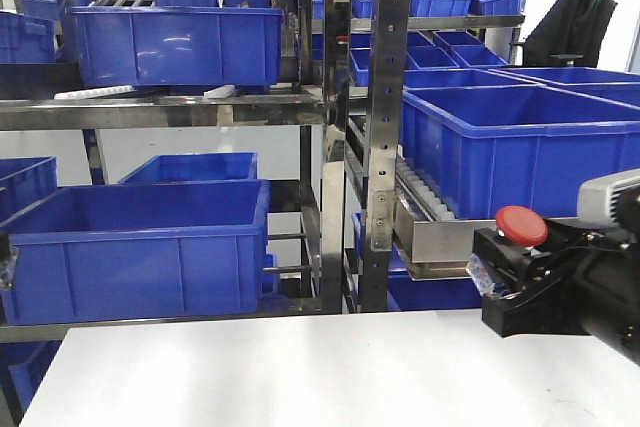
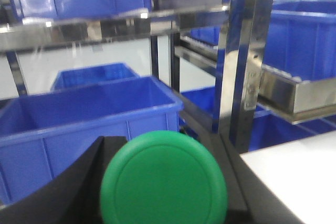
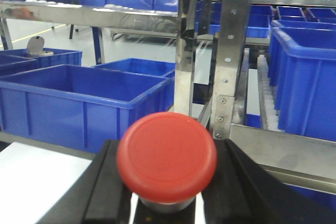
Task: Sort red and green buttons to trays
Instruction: 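Lift both held buttons up off the table, then drive the base to the shelf with green and red trays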
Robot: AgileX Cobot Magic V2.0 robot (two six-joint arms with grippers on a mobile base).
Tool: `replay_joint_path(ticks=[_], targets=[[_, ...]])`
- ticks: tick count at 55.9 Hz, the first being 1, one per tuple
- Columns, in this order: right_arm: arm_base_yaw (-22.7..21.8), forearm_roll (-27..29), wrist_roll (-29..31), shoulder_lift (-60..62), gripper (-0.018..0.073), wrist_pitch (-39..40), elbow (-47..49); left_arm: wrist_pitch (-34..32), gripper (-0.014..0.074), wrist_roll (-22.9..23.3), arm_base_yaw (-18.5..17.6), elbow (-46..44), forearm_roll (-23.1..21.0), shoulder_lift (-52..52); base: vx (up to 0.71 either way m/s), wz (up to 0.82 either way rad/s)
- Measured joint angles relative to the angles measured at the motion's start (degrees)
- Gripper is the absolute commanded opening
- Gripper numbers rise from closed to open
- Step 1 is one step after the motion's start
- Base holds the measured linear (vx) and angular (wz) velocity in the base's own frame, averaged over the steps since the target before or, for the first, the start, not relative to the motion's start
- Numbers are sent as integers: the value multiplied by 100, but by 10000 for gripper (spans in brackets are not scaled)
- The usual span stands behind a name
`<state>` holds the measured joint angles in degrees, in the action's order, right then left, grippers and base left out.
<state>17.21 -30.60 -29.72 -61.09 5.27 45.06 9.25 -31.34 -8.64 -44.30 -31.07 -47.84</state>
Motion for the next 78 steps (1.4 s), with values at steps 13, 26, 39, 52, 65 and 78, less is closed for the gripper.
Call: replay_joint_path(ticks=[13, 26, 39, 52, 65, 78], targets=[[0, 0, 0, 105, -9, -68, 4, 190, 1, 0, 0, 0, 17, 45, 0, 0], [0, 0, 0, 105, -9, -81, 4, 246, 3, 0, 0, 0, 20, 45, 0, 0], [0, 0, 0, 105, -9, -87, 4, 246, 3, 0, 0, 0, 20, 45, 0, 0], [0, 0, 0, 105, -9, -91, 4, 246, 3, 0, 0, 0, 24, 45, 0, 0], [0, 0, -13, 105, -9, -91, 4, 246, 3, 0, 0, 0, 24, 45, 0, 0], [0, 0, -13, 105, -9, -91, 4, 246, 3, 0, 0, 0, 24, 45, -4, -2]])
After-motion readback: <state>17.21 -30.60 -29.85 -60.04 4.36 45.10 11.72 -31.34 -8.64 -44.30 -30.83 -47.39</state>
